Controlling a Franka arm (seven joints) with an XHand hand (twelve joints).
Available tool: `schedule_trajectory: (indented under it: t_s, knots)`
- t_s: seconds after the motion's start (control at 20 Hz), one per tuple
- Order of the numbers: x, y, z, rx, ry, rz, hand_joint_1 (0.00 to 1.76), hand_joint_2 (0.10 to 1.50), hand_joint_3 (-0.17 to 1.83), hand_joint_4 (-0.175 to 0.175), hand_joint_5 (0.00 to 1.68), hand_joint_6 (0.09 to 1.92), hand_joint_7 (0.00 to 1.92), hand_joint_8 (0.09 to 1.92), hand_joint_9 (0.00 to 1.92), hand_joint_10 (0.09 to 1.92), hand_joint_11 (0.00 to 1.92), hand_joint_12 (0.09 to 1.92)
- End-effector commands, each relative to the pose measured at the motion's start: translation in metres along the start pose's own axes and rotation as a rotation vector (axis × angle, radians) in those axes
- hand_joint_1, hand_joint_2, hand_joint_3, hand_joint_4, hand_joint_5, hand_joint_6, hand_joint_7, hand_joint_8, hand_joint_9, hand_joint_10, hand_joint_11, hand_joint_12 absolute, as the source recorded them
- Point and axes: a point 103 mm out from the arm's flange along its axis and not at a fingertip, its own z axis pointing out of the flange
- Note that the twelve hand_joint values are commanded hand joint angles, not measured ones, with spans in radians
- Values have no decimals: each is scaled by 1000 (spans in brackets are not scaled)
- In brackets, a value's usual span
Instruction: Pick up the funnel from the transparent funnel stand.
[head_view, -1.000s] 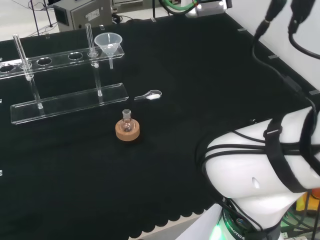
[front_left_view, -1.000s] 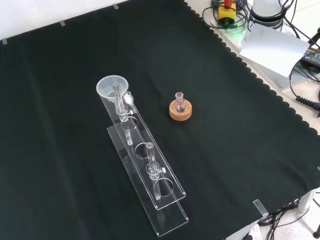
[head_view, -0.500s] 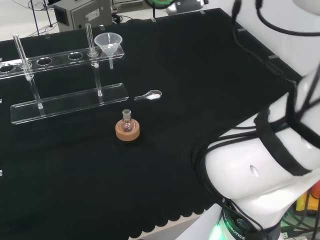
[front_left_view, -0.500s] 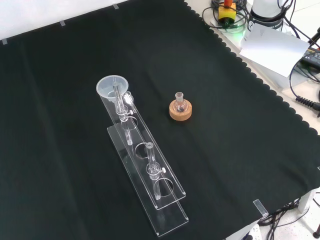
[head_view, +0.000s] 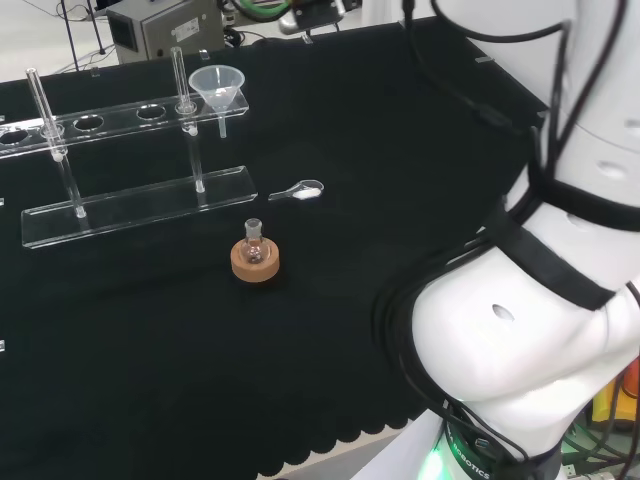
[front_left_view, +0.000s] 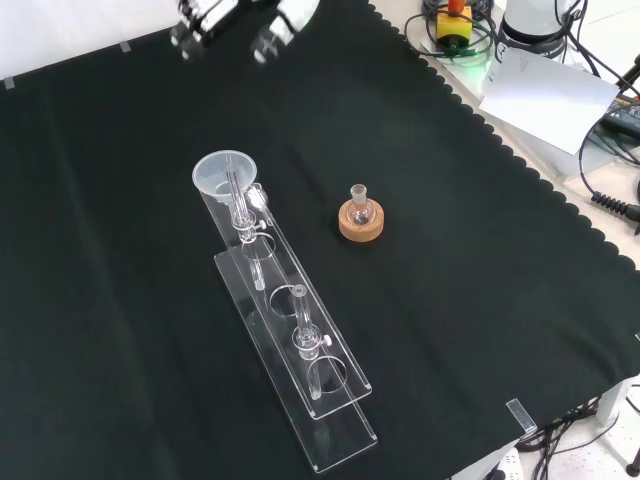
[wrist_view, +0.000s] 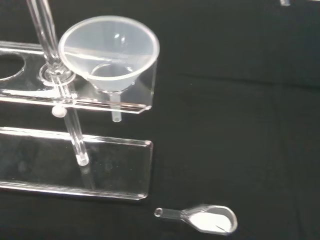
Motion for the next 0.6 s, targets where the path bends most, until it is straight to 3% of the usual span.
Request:
schedule_trajectory:
  t_s: [0.05, 0.25, 0.4, 0.6]
  knots:
    - [35, 36, 24, 58, -22, -48, 136, 1321, -25, -26, 244, 87, 143, 168, 160, 645, 0, 1329]
    - [44, 46, 35, 98, -26, -76, 232, 1266, -73, -37, 239, 87, 75, 452, 171, 701, 0, 1349]
    - [43, 54, 44, 137, -23, -97, 292, 1230, -103, -42, 237, 87, 41, 559, 180, 714, 0, 1358]
    - [43, 63, 53, 200, -47, -57, 388, 1166, -155, -53, 229, 87, 2, 606, 176, 737, 0, 1403]
